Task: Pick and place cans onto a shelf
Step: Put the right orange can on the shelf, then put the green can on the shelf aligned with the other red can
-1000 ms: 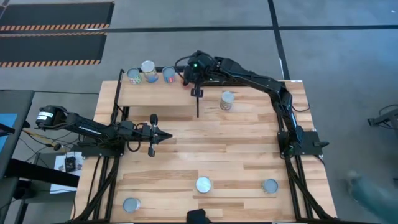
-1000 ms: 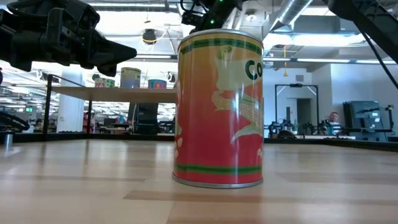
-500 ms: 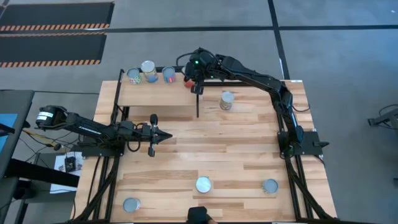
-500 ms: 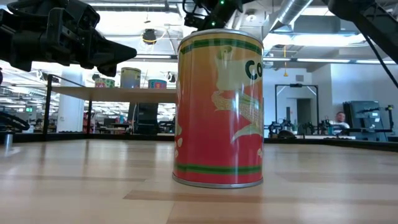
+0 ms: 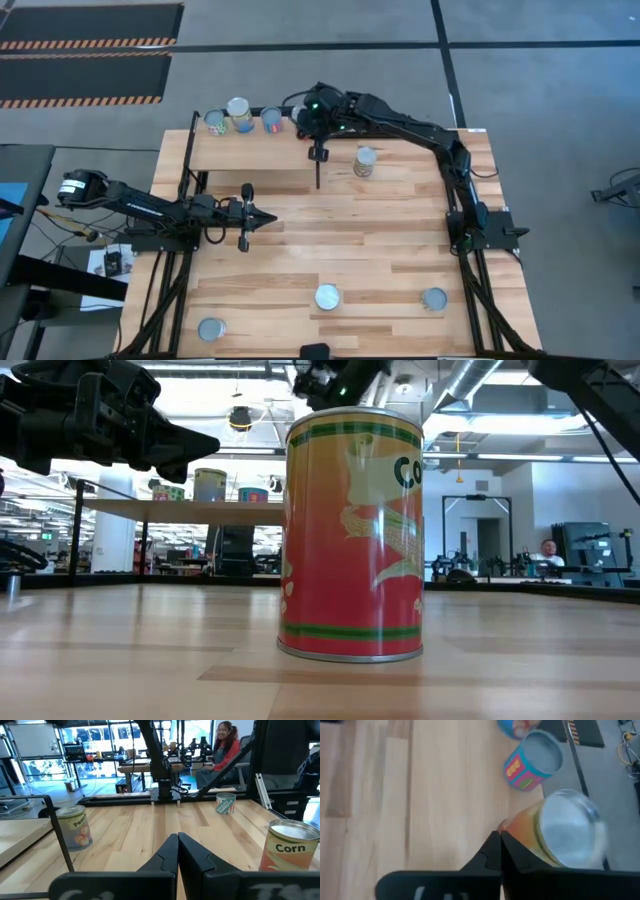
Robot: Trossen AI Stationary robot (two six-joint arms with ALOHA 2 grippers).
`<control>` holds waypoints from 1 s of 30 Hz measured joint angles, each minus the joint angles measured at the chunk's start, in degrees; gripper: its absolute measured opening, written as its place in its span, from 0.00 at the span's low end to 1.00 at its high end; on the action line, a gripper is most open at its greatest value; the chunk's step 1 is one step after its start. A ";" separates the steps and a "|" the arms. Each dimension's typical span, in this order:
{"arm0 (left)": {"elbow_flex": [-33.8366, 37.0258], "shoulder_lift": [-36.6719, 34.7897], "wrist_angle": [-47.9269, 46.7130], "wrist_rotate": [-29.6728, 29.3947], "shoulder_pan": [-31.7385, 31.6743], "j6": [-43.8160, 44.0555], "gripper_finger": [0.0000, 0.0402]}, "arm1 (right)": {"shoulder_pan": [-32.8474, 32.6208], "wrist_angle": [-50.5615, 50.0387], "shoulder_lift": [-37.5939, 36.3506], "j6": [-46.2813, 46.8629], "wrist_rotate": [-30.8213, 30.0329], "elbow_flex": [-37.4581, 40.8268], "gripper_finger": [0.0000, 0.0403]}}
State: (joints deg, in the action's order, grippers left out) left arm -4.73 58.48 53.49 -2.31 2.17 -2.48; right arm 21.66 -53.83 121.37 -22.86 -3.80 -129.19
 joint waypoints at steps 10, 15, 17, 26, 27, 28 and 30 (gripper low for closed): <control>0.00 0.00 0.26 0.00 -0.01 0.02 0.00 | 1.80 1.89 4.91 0.98 -2.46 0.24 0.03; 0.00 0.00 0.24 0.02 -0.02 0.02 0.00 | 1.76 6.16 5.22 0.83 -3.99 0.07 0.04; 0.00 0.00 0.24 0.02 0.00 0.04 0.00 | 2.01 7.71 5.50 1.05 -3.97 0.09 0.05; 0.00 0.00 0.09 0.02 -0.01 0.02 0.00 | -0.23 3.62 3.58 0.04 -3.52 0.09 0.03; 0.00 0.00 0.00 0.02 0.01 0.04 0.00 | -0.80 2.11 2.72 -0.32 -3.20 0.05 0.02; 0.00 0.00 -0.04 0.08 0.01 0.04 0.00 | -1.36 0.12 1.92 -0.47 -2.77 0.04 0.01; 0.00 0.00 -0.06 0.39 0.01 0.07 0.00 | -2.66 -1.64 1.04 -0.20 -2.25 -0.02 0.01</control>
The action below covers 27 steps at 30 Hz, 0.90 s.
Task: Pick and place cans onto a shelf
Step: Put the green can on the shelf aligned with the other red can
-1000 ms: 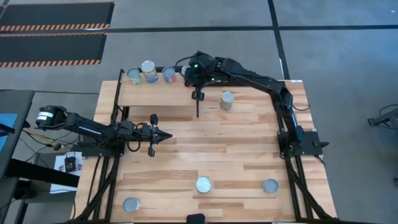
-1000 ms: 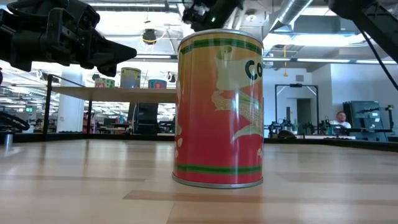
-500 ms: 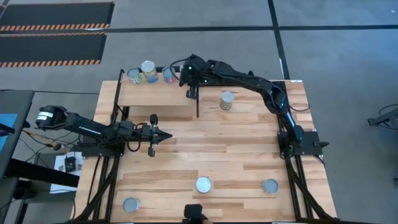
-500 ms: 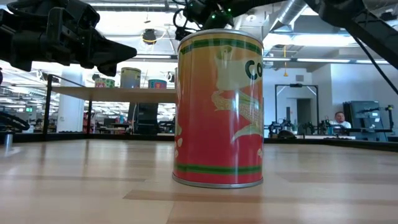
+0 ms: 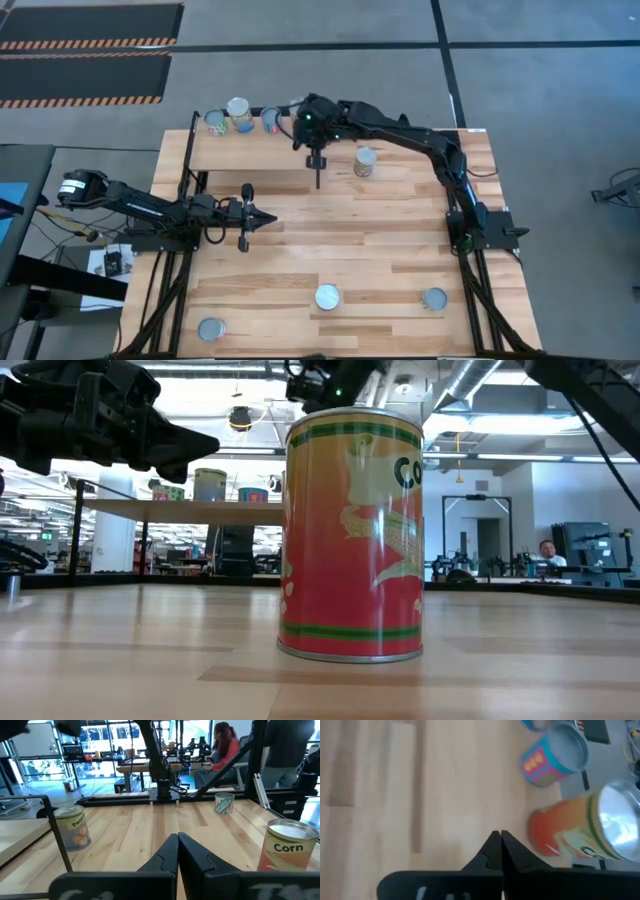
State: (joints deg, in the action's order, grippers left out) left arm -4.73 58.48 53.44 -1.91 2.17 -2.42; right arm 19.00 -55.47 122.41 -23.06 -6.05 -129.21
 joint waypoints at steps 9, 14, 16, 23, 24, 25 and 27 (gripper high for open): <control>0.00 0.00 -0.05 1.66 0.02 0.20 0.00 | -5.07 5.07 -0.64 2.08 5.40 0.11 0.01; 0.00 0.00 -0.05 1.66 0.02 0.24 0.00 | -6.82 12.15 -0.43 2.23 9.19 0.09 0.01; 0.00 0.00 -0.05 1.66 0.03 0.26 0.00 | -7.44 13.65 -0.27 2.24 9.23 0.09 0.00; 0.00 0.00 -0.09 1.64 0.04 0.26 0.00 | -9.65 23.02 -0.29 3.14 9.30 0.95 0.00; 0.00 0.00 -0.09 1.64 0.04 0.26 0.00 | -9.91 26.45 -0.45 3.26 9.30 2.57 0.00; 0.00 0.00 -0.09 1.62 0.04 0.26 0.00 | -10.14 29.88 -0.55 3.79 9.34 4.84 0.00; 0.00 0.00 -0.09 1.62 0.06 0.26 0.00 | -10.48 35.25 -0.91 5.61 9.31 9.99 0.00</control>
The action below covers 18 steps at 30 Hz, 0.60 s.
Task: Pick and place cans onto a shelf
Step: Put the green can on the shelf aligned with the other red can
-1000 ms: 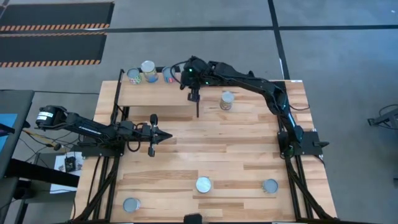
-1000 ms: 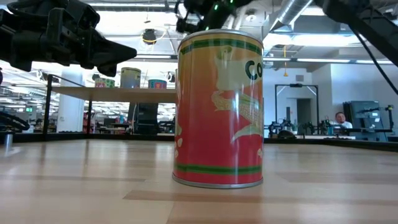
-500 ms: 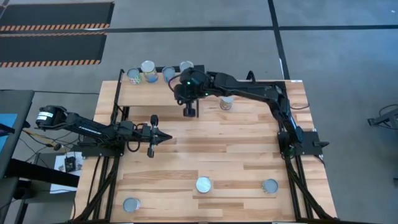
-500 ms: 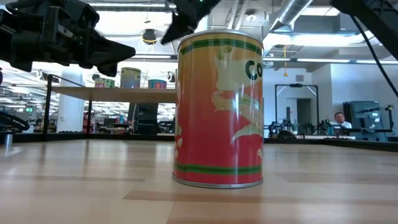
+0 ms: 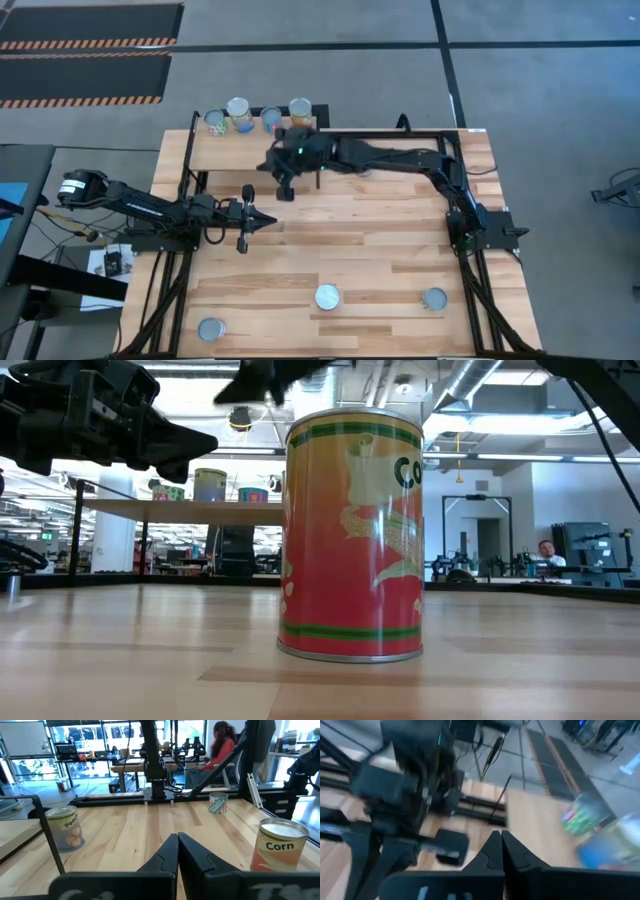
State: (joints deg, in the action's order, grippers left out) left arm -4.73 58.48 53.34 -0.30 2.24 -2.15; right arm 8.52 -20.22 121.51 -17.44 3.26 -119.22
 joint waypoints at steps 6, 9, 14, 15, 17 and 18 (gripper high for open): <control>0.00 0.00 -0.09 -0.07 0.00 -0.35 0.00 | -1.18 17.02 -2.87 1.57 -0.48 14.36 0.00; 0.00 0.00 -0.33 -0.07 0.00 -0.39 0.00 | -1.80 24.66 -6.09 3.23 -0.44 21.93 0.00; 0.00 0.02 -0.36 -0.11 0.00 -0.44 0.00 | -3.20 36.46 -15.34 4.21 -3.86 38.25 0.00; 0.00 0.02 -0.39 -0.11 0.00 -0.44 0.00 | -3.74 38.25 -17.43 4.50 -4.89 41.60 0.00; 0.00 0.02 -0.38 -0.11 0.00 -0.37 0.00 | -5.25 42.32 -21.62 5.36 -7.63 48.73 0.00; 0.00 0.01 -0.39 -0.12 0.00 -0.38 0.00 | -6.12 43.56 -23.63 5.71 -8.96 52.25 0.00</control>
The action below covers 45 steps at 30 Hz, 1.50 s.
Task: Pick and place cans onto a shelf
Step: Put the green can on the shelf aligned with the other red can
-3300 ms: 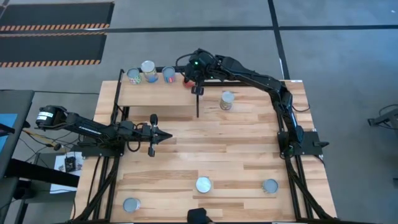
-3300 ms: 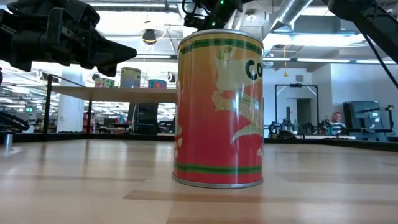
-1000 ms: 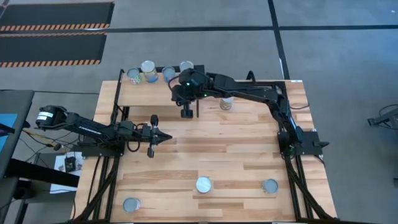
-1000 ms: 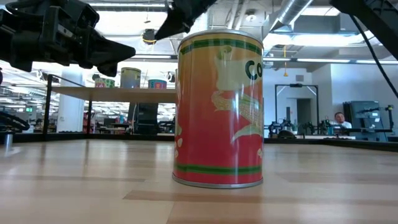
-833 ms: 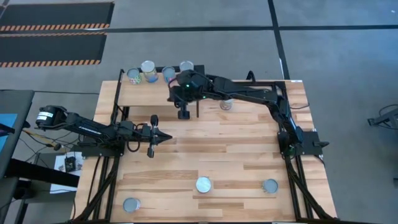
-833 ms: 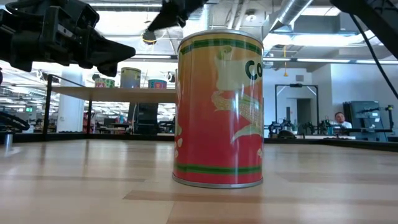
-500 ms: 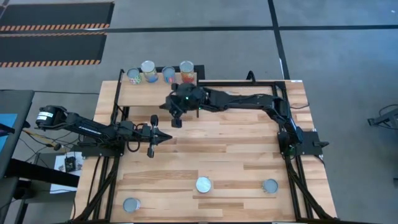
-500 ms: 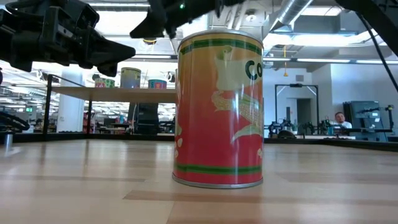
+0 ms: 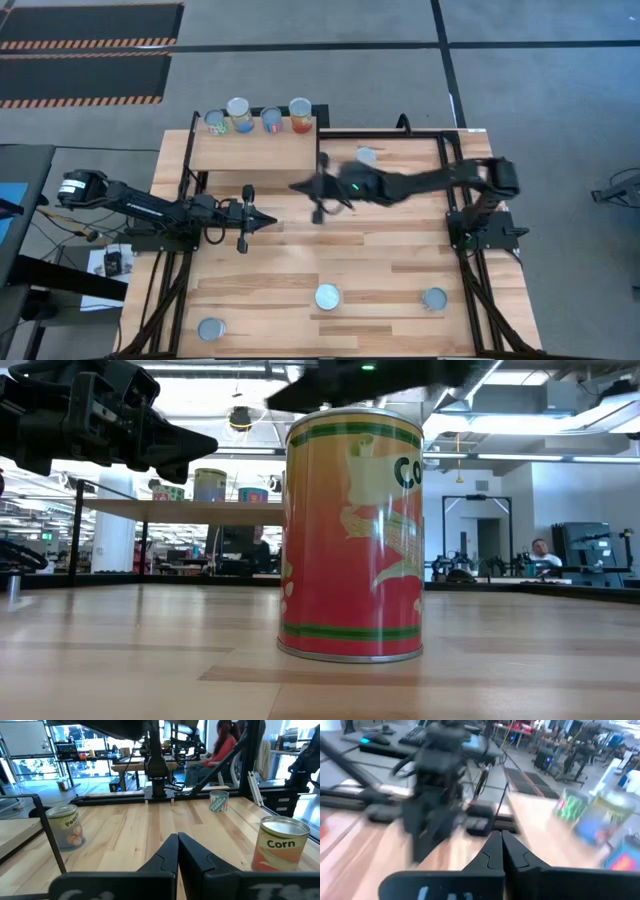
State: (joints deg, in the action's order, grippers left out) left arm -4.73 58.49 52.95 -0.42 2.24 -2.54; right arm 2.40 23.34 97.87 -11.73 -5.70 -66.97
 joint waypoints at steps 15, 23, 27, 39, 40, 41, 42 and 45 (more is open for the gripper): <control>-6.37 0.03 -16.88 -4.29 1.39 -0.26 0.00 | -6.91 10.04 -18.57 10.19 -17.71 34.75 0.01; -6.64 0.03 -18.27 -5.06 3.15 -1.26 0.00 | -6.92 8.51 -22.07 13.62 -21.57 41.11 0.03; -9.36 0.01 -25.46 -5.06 6.63 -0.82 0.00 | -8.28 5.07 -22.72 14.94 -23.21 40.99 0.02; -31.37 3.28 -70.38 -16.03 33.25 15.91 0.00 | -12.52 3.61 -21.53 17.63 -25.76 41.06 0.02; -33.42 4.49 -72.92 -16.45 35.41 18.22 0.00 | -12.77 3.96 -21.13 17.81 -25.96 41.04 0.03; -35.54 5.85 -75.83 -16.60 37.44 20.23 0.00 | -12.99 3.88 -20.74 17.84 -26.10 41.00 0.03; -37.57 7.45 -79.13 -16.63 39.26 22.03 0.01 | -13.22 3.33 -20.70 17.83 -26.59 41.10 0.03; -43.55 12.77 -88.79 -16.53 43.75 28.18 0.05 | -13.40 4.00 -20.36 17.82 -27.23 40.99 0.03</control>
State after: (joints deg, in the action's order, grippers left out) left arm -48.29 71.26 -35.85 -16.95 45.99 25.64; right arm -11.00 27.33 77.51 6.09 -32.93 -25.98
